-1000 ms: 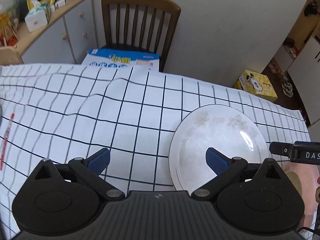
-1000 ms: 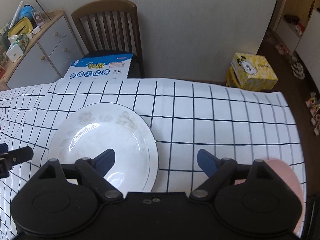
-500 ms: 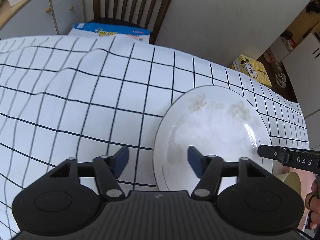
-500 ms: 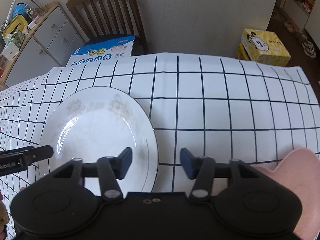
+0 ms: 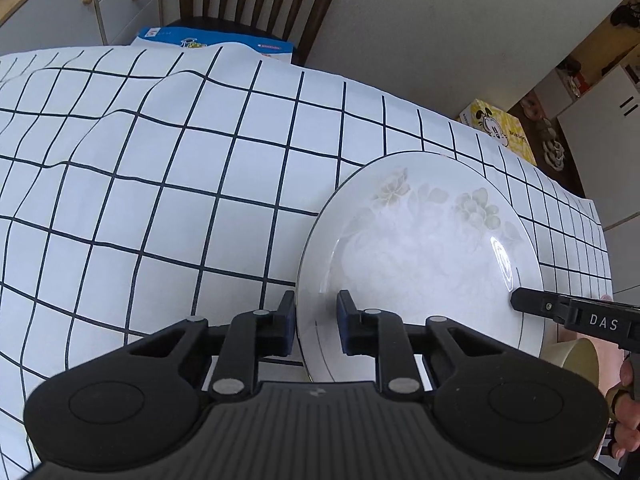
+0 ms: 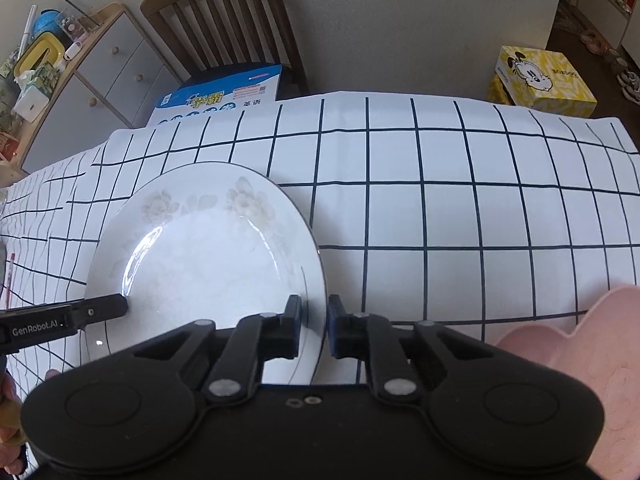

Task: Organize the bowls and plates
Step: 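Lift the large white floral plate with both grippers and carry it toward the table edge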

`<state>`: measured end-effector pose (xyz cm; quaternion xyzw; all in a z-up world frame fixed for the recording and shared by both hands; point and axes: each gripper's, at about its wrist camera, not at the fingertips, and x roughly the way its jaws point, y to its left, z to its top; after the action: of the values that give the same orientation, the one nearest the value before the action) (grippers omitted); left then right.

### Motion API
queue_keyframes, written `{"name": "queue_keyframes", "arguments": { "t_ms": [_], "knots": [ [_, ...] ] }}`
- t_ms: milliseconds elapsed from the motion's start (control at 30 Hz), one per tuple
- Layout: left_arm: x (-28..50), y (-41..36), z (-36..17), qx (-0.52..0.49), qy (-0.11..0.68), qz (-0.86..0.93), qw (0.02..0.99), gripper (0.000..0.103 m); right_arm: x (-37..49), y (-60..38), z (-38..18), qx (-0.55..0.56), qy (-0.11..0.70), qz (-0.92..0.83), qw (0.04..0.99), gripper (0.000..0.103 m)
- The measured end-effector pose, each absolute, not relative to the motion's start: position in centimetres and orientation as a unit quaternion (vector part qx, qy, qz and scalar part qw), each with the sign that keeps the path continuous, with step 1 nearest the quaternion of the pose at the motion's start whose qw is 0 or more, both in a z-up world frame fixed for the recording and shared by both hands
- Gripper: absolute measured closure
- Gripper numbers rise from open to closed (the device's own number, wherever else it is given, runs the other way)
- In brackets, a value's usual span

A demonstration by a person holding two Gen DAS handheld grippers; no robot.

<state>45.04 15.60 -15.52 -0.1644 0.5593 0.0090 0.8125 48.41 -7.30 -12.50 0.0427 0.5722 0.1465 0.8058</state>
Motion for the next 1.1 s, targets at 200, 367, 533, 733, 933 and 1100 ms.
{"name": "queue_keyframes", "arguments": {
  "t_ms": [200,367,533,733,933,1100],
  "knots": [
    [44.7,16.0,-15.5,-0.172,0.552,0.007,0.816,0.086,48.4,-7.7,-12.5,0.059,0.571,0.142,0.807,0.09],
    [44.6,16.1,-15.2,-0.173,0.547,0.012,0.819,0.086,48.1,-7.5,-12.5,0.059,0.566,0.138,0.811,0.091],
    [44.6,15.9,-14.4,-0.171,0.54,0.012,0.824,0.086,48.1,-7.5,-11.9,0.065,0.557,0.134,0.817,0.091],
    [44.4,16.1,-12.9,-0.175,0.527,0.01,0.832,0.086,47.9,-7.6,-10.6,0.065,0.544,0.139,0.825,0.092],
    [43.1,16.0,-10.3,-0.166,0.515,0.008,0.841,0.086,46.7,-7.8,-8.3,0.068,0.532,0.148,0.831,0.092],
    [41.0,16.0,-7.8,-0.165,0.508,0.008,0.845,0.086,44.8,-7.9,-6.0,0.066,0.522,0.151,0.837,0.092]
  ]
}}
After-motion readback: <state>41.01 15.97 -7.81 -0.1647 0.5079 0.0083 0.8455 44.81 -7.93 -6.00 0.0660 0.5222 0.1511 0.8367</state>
